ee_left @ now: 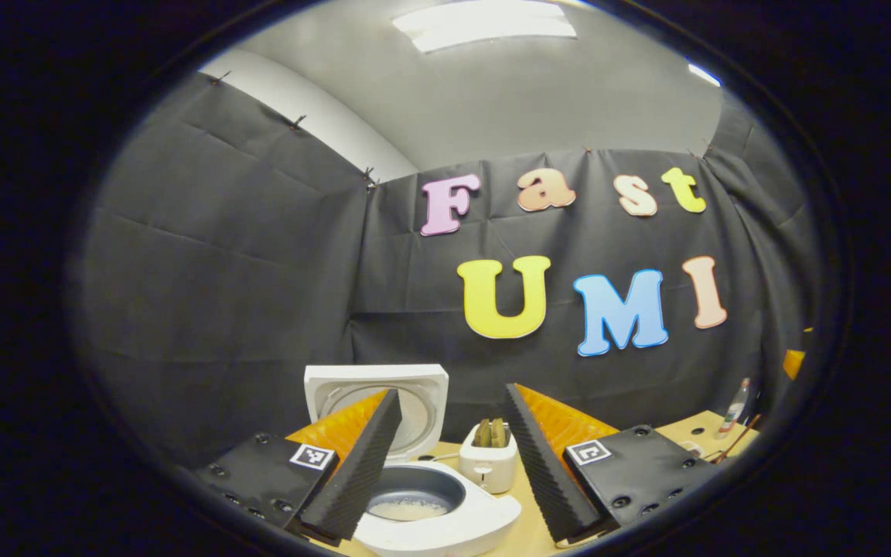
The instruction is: Close the left gripper, press the button to open the rice cooker; take a wooden spoon from the chopstick holder with the right hand, scoop a spoonful of rice and pour it into the rice cooker, then put the wooden spoon back into the chopstick holder.
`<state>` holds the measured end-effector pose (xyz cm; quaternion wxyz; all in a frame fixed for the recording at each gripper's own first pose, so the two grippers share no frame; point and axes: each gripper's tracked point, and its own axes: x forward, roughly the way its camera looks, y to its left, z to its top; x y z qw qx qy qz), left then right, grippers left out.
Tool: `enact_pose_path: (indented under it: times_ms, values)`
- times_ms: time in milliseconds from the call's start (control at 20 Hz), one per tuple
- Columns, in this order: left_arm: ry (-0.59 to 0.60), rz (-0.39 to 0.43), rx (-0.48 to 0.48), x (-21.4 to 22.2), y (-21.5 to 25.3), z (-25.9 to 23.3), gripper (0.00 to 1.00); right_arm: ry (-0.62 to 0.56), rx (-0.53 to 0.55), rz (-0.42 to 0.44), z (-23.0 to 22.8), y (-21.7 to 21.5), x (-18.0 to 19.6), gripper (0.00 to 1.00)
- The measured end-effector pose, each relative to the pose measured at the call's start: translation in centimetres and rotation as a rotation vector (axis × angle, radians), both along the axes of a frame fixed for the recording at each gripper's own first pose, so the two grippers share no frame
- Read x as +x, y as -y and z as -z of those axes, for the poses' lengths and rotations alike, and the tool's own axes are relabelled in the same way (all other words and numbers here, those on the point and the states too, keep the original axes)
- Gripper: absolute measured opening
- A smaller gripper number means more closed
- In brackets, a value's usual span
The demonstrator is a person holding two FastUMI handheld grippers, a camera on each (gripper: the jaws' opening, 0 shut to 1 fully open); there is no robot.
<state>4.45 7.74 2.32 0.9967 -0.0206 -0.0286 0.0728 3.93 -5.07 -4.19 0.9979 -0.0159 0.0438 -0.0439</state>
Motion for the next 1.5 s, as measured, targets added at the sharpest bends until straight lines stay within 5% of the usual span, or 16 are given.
enact_pose_path:
  times_ms: [350,550,750,1300,1400,1450,1500]
  values:
    - [-0.038,0.004,0.036,-2.2,1.4,1.2,0.97,-0.066,0.013,0.048,3.7,3.3,2.8,0.95]
    - [-0.071,-0.024,0.028,-3.1,1.0,1.9,0.89,-0.171,0.121,0.063,8.2,4.4,4.8,0.95]
    - [-0.096,-0.058,0.038,-4.1,0.3,2.4,0.94,-0.293,0.257,0.116,13.0,6.1,6.1,0.96]
    - [-0.155,-0.101,0.080,-5.1,0.3,3.2,0.91,-0.512,0.366,0.132,22.0,5.8,6.7,0.98]
    - [-0.162,-0.109,0.090,-5.4,0.2,3.4,0.95,-0.548,0.379,0.130,23.3,5.5,6.6,0.90]
    - [-0.164,-0.112,0.092,-5.6,0.2,3.3,0.97,-0.568,0.385,0.124,23.7,5.3,6.5,0.78]
    - [-0.167,-0.116,0.094,-5.6,0.2,3.3,0.89,-0.584,0.390,0.118,24.1,5.1,6.4,0.77]
